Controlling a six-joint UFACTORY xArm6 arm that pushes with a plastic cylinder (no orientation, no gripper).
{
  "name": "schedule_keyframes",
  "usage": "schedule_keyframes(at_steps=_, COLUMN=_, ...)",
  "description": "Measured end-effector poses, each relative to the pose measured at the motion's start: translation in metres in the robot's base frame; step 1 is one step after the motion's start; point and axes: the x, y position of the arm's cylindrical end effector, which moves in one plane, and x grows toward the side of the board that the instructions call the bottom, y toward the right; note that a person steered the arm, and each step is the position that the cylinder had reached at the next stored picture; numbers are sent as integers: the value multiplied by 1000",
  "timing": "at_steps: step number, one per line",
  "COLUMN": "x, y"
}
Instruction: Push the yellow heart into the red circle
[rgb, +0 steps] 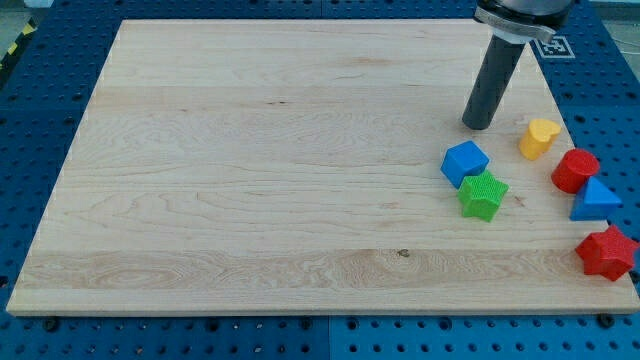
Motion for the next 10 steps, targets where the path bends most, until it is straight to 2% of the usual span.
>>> schedule_keyframes(at_steps=3, x=2, y=33)
schedule_keyframes(at_steps=10, x=30, y=57)
